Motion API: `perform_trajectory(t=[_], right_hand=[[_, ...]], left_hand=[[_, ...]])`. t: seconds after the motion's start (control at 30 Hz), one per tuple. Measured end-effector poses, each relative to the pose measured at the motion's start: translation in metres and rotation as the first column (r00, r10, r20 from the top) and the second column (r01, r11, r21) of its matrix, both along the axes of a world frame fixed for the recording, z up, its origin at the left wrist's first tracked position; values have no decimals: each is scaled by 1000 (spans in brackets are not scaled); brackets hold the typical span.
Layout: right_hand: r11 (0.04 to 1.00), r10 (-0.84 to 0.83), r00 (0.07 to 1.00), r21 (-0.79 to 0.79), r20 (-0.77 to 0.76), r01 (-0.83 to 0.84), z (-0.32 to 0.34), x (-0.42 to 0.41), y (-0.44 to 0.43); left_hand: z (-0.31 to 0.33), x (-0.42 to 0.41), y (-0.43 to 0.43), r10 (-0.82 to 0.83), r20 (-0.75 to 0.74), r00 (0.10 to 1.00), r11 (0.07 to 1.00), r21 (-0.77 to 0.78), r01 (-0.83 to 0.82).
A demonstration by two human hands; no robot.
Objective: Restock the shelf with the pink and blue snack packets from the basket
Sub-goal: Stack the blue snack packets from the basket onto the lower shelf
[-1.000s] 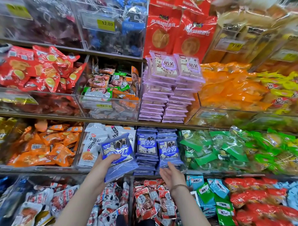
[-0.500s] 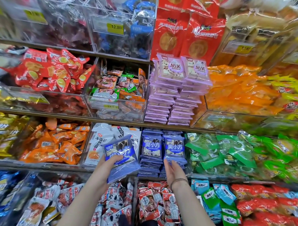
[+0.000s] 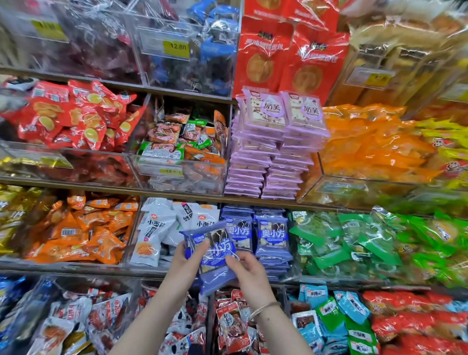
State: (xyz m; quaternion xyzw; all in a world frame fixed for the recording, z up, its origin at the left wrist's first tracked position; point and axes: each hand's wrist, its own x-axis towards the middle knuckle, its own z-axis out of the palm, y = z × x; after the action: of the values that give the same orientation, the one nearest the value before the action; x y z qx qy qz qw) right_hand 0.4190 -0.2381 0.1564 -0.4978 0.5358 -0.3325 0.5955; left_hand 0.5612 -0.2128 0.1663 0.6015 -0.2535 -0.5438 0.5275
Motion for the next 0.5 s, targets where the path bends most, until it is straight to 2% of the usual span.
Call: perform_trajectory(t=[0.1, 0.17, 0.2, 0.3, 0.5], right_hand=[[991, -117, 990, 68, 72, 113, -7, 7, -8], [959, -262, 942, 165, 208, 230, -9, 9, -19], [939, -331, 916, 182, 229, 293, -10, 8, -25], [911, -411, 900, 107, 145, 399, -15, 4, -45], [944, -325, 946, 67, 5, 323, -20, 8, -66]], left_hand=[[-4, 8, 2, 84, -27, 996, 994, 79, -81], [-7, 16, 4, 123, -13, 992, 988, 100, -122], [-7, 20, 5, 138, 5, 990, 986, 96, -138], [-11, 32, 6, 167, 22, 986, 980, 103, -168], [-12, 38, 6, 162, 3, 987, 982, 93, -162]])
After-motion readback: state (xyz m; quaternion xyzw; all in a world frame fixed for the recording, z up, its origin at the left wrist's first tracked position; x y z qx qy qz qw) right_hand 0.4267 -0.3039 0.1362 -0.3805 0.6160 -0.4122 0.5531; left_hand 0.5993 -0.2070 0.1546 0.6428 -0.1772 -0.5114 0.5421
